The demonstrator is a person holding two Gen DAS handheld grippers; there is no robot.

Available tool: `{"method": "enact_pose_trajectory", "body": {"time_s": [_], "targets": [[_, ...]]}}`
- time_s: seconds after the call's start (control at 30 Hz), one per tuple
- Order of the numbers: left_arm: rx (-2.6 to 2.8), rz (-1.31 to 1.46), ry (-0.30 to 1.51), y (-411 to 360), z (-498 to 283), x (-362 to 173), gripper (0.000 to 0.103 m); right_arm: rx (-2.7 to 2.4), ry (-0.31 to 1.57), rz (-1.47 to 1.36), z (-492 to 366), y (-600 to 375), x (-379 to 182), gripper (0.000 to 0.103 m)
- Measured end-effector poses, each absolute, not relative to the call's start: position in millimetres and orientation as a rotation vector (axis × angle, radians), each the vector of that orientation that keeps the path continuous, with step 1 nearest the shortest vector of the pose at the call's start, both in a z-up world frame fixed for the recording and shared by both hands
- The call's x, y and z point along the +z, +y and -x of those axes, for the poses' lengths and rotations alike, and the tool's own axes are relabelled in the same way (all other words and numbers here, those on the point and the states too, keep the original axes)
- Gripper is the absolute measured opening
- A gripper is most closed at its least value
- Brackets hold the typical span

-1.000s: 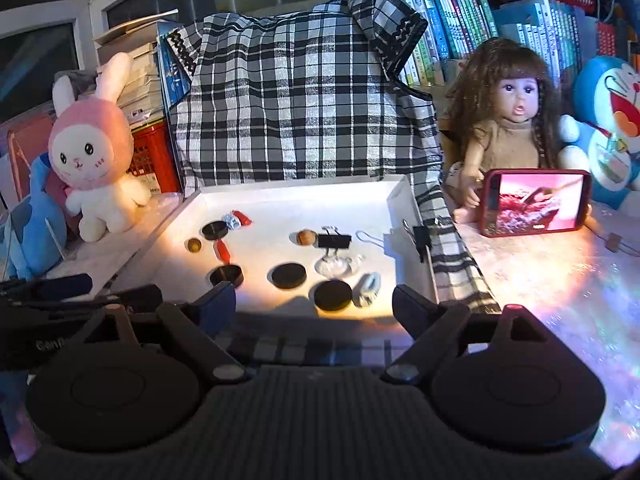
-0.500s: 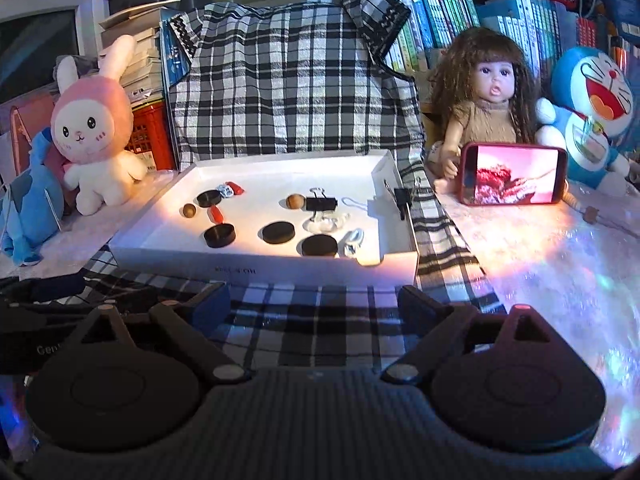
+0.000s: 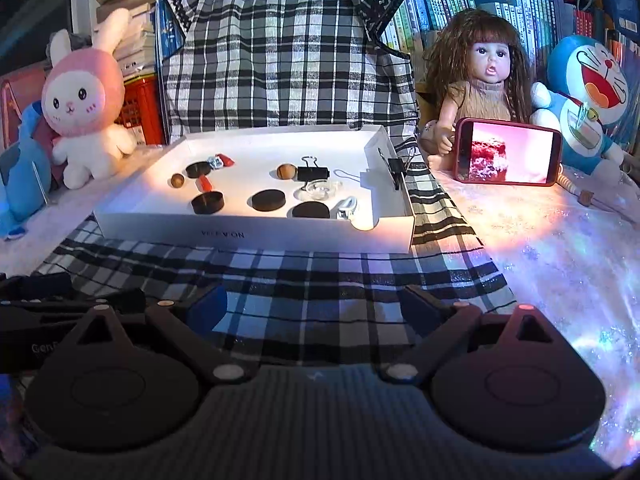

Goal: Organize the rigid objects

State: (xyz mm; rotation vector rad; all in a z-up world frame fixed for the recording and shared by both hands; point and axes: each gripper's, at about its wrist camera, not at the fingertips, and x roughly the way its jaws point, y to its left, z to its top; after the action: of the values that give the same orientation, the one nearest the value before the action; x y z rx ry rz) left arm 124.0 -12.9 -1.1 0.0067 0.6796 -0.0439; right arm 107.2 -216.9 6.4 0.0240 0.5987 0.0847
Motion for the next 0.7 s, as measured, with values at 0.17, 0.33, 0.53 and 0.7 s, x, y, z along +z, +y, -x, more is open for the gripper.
{"method": "enact_pose_trajectory", "body": {"time_s": [0.17,0.33,0.53,0.7], "targets": [[-0.042,-0.011,0.685,-13,-126,-3,0.088,0.075,0.601,-0.008,-106,-216,3,0.099],[-0.032,-0.009,0.698,-10,-130,-6,0.091,0.064,0.61,0.003,-108,-218,-1,0.1],[-0.032,-0.017,0.706,-12,-131,-8,0.096,0.057,0.635,-0.006,-111,-221,-9,0.101],[-0.033,-0.019,0.711,-12,-132,-9,0.1,0.063,0.651,-0.011,-113,-221,-13,0.101]]}}
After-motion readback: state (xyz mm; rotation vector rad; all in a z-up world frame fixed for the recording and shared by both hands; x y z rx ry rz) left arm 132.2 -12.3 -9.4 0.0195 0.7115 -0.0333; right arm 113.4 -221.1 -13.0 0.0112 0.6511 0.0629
